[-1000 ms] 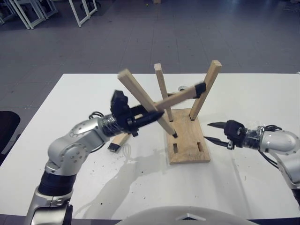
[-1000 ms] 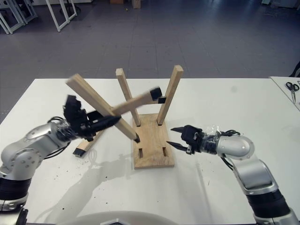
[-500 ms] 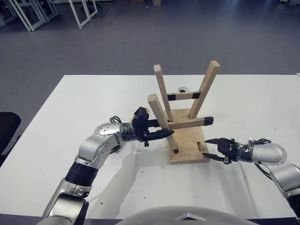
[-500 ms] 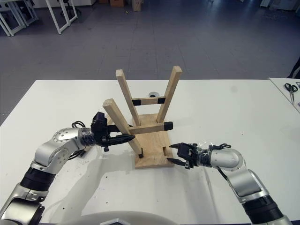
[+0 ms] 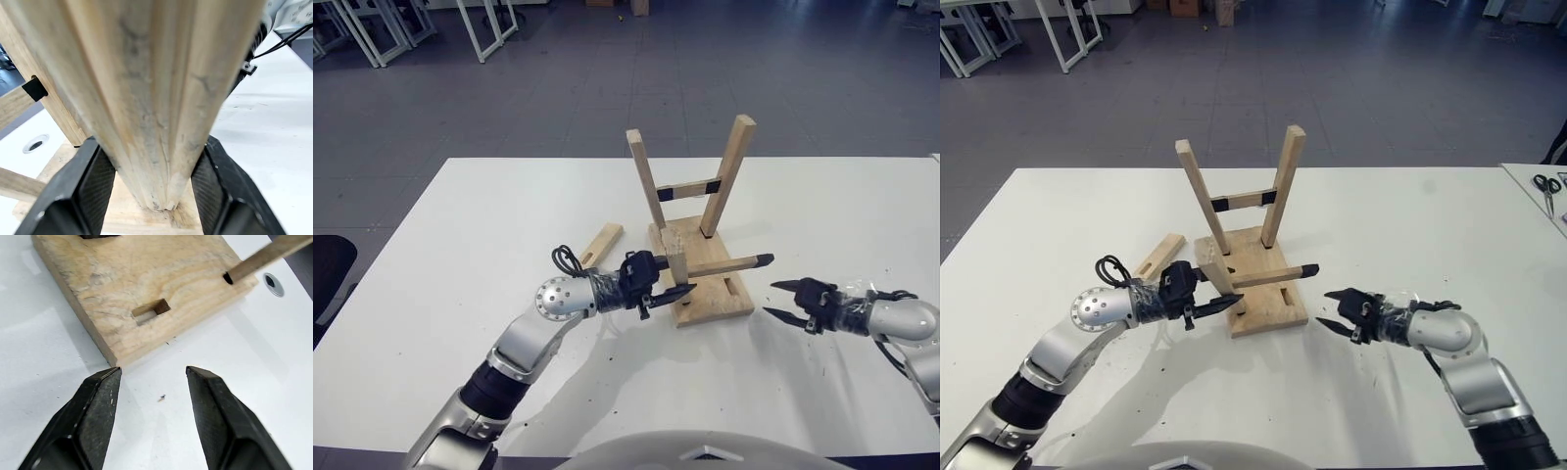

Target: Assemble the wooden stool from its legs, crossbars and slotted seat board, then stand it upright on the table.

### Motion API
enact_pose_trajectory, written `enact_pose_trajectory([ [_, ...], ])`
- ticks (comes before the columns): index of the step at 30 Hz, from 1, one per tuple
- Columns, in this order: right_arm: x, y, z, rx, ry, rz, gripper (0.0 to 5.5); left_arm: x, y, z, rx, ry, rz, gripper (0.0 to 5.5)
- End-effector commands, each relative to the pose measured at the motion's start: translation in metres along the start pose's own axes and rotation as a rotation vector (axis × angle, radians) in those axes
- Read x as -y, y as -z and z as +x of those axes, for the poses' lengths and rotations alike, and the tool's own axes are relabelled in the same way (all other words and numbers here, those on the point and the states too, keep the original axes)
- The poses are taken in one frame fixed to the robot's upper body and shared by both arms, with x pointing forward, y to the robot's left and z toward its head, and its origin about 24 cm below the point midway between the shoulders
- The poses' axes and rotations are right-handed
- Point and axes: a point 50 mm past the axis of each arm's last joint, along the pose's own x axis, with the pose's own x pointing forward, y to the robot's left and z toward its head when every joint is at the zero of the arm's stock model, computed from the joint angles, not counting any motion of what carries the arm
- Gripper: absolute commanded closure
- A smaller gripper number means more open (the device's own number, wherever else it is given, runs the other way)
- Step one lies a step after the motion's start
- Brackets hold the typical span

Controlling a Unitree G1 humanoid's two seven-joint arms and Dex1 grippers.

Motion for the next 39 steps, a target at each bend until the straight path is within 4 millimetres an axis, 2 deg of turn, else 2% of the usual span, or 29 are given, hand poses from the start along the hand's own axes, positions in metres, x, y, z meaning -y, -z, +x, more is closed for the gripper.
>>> enact_pose_trajectory([
  [1,0.020,-0.011,-0.003,0.060,0.108,0.031,3.07,0.035,0.099,-0.032,-0.546,0.003,-0.074,3.40],
  [5,0.020,-0.014,0.003,0.077,0.124,0.031,3.07,0.028,0.093,-0.029,-0.496,0.005,-0.061,3.40],
  [8,0.020,-0.016,0.005,0.089,0.135,0.037,3.07,0.011,0.076,-0.026,-0.420,-0.020,-0.015,3.40],
  [11,0.019,-0.018,0.008,0.096,0.135,0.043,3.07,-0.010,0.049,-0.021,-0.311,-0.043,0.073,3.40],
  [14,0.017,-0.016,0.011,0.087,0.129,0.048,3.07,-0.020,0.025,-0.020,-0.210,-0.023,0.132,3.40],
  [15,0.016,-0.014,0.011,0.079,0.127,0.048,3.07,-0.021,0.017,-0.020,-0.172,-0.017,0.150,3.03],
  [18,0.014,-0.008,0.016,0.048,0.129,0.051,3.07,-0.021,0.001,-0.023,-0.104,0.017,0.202,2.58],
  [20,0.010,-0.008,0.024,0.049,0.117,0.067,3.07,-0.020,-0.002,-0.029,-0.093,0.030,0.196,2.39],
  [22,0.007,-0.007,0.030,0.049,0.108,0.076,3.07,-0.018,-0.002,-0.035,-0.092,0.038,0.173,2.39],
  [24,0.005,-0.005,0.039,0.040,0.104,0.078,3.07,-0.016,0.003,-0.050,-0.117,-0.006,0.136,2.39],
  [27,-0.005,-0.004,0.055,0.051,0.095,0.101,3.07,-0.028,0.014,-0.094,-0.200,-0.261,0.072,2.39],
  [29,-0.014,-0.005,0.060,0.069,0.082,0.118,3.07,-0.039,0.020,-0.111,-0.238,-0.414,0.057,2.39],
  [31,-0.021,-0.009,0.063,0.091,0.059,0.125,3.07,-0.044,0.029,-0.117,-0.290,-0.497,0.047,2.39],
  [34,-0.026,-0.018,0.067,0.131,0.025,0.121,3.07,-0.040,0.048,-0.118,-0.384,-0.531,0.022,2.39],
  [39,-0.025,-0.042,0.057,0.232,0.011,0.115,3.07,-0.021,0.083,-0.129,-0.548,-0.584,-0.145,2.39],
])
